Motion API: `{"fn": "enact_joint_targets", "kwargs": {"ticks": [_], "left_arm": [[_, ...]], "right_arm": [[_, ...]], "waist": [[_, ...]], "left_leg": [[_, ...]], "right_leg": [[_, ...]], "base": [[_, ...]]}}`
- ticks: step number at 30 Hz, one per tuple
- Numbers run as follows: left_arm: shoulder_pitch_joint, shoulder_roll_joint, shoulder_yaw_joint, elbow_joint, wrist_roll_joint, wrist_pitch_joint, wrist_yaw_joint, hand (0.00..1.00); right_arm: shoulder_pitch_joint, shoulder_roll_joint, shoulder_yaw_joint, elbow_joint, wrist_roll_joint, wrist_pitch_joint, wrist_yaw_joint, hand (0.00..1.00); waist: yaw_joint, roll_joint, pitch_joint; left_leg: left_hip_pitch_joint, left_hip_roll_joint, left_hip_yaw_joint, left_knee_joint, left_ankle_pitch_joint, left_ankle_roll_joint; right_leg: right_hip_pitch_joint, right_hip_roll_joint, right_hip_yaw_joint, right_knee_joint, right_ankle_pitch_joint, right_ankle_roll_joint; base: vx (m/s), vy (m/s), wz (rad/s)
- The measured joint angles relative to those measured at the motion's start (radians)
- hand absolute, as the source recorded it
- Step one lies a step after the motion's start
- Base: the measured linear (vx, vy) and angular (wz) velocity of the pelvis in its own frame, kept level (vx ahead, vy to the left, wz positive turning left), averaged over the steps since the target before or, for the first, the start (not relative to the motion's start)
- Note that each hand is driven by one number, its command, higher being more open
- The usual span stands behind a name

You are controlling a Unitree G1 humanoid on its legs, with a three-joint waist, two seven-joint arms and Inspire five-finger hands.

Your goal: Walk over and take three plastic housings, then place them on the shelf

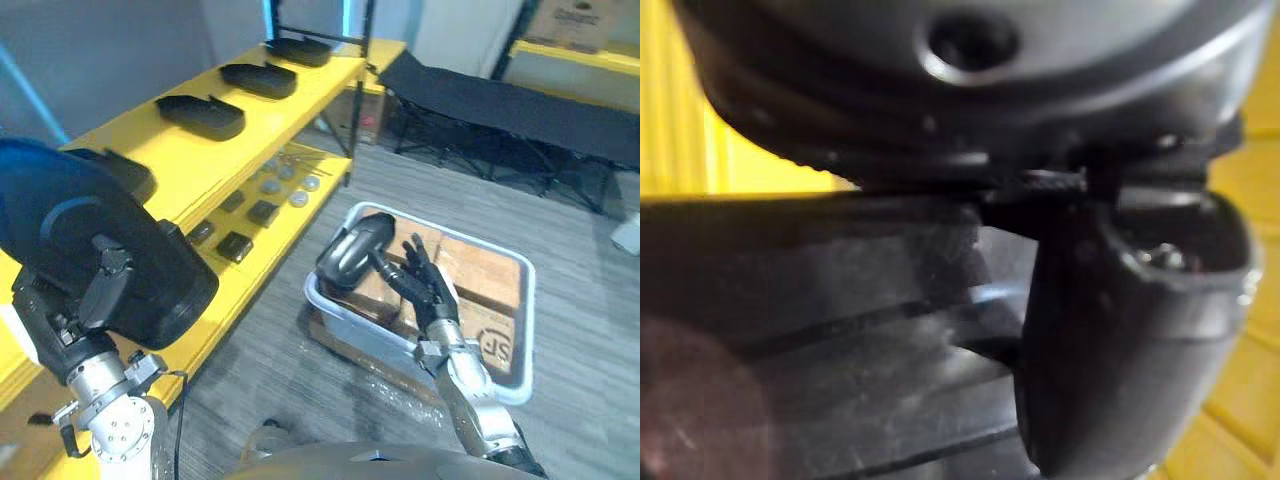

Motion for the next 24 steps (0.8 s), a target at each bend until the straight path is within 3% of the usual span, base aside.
{"fn": "enact_joint_targets", "kwargs": {"ticks": [5,15,16,17,18,19,21,24], "left_arm": [[0.035,-0.028,0.022,-0.011,-0.002,0.0,-0.068,0.0],[0.015,-0.024,-0.036,-0.016,-0.028,-0.001,-0.191,0.0],[0.011,-0.023,-0.047,-0.016,-0.042,-0.001,-0.203,0.0],[-0.004,-0.023,-0.072,-0.015,-0.053,-0.001,-0.228,0.0],[-0.015,-0.023,-0.1,-0.013,-0.072,-0.001,-0.248,0.0],[-0.017,-0.023,-0.115,-0.013,-0.081,-0.001,-0.258,0.0],[-0.011,-0.023,-0.16,-0.009,-0.084,-0.001,-0.266,0.0],[0.001,-0.021,-0.17,0.003,-0.085,-0.001,-0.24,0.0]], "right_arm": [[-0.041,0.013,0.047,0.009,-0.001,0.0,-0.003,1.0],[-0.013,0.009,-0.017,0.014,-0.041,0.0,-0.039,1.0],[-0.003,0.01,-0.029,0.014,-0.043,0.0,-0.039,1.0],[0.016,0.01,-0.061,0.014,-0.071,0.001,-0.04,1.0],[0.04,0.01,-0.096,0.012,-0.099,0.0,-0.04,1.0],[0.053,0.008,-0.112,0.011,-0.112,0.0,-0.041,1.0],[0.08,-0.007,-0.151,0.011,-0.115,0.0,-0.043,1.0],[0.081,-0.006,-0.149,0.01,-0.114,-0.006,-0.037,1.0]], "waist": [[0.022,-0.001,0.001],[-0.014,0.016,0.026],[-0.019,0.015,0.029],[-0.033,0.011,0.051],[-0.048,0.013,0.07],[-0.061,0.017,0.075],[-0.059,0.039,0.095],[-0.059,0.045,0.1]], "left_leg": [[-0.004,-0.008,-0.019,0.001,-0.002,-0.003],[-0.057,-0.008,-0.1,0.049,0.022,-0.009],[-0.069,-0.009,-0.083,0.049,0.039,-0.001],[-0.079,-0.007,0.008,0.043,0.077,0.042],[-0.079,0.007,0.171,0.03,0.097,0.097],[-0.082,0.017,0.236,0.029,0.098,0.111],[-0.087,0.021,0.275,0.017,0.142,0.073],[-0.069,0.016,0.285,-0.012,0.158,0.076]], "right_leg": [[0.007,-0.007,-0.024,0.012,-0.02,-0.006],[0.032,-0.012,-0.127,0.135,-0.118,0.004],[0.04,-0.012,-0.15,0.135,-0.127,-0.001],[0.068,-0.018,-0.2,0.137,-0.139,-0.006],[0.088,-0.025,-0.248,0.15,-0.151,0.002],[0.095,-0.025,-0.265,0.158,-0.152,0.006],[0.095,-0.034,-0.263,0.203,-0.181,0.019],[0.078,-0.048,-0.231,0.24,-0.208,0.016]], "base": [[-0.01,0.018,0.16],[0.02,-0.018,0.35],[-0.02,-0.05,1.12],[-0.03,-0.034,1.4],[-0.04,-0.019,1.52],[-0.05,0.005,1.3],[-0.08,0.045,0.77],[-0.08,0.031,-0.03]]}}
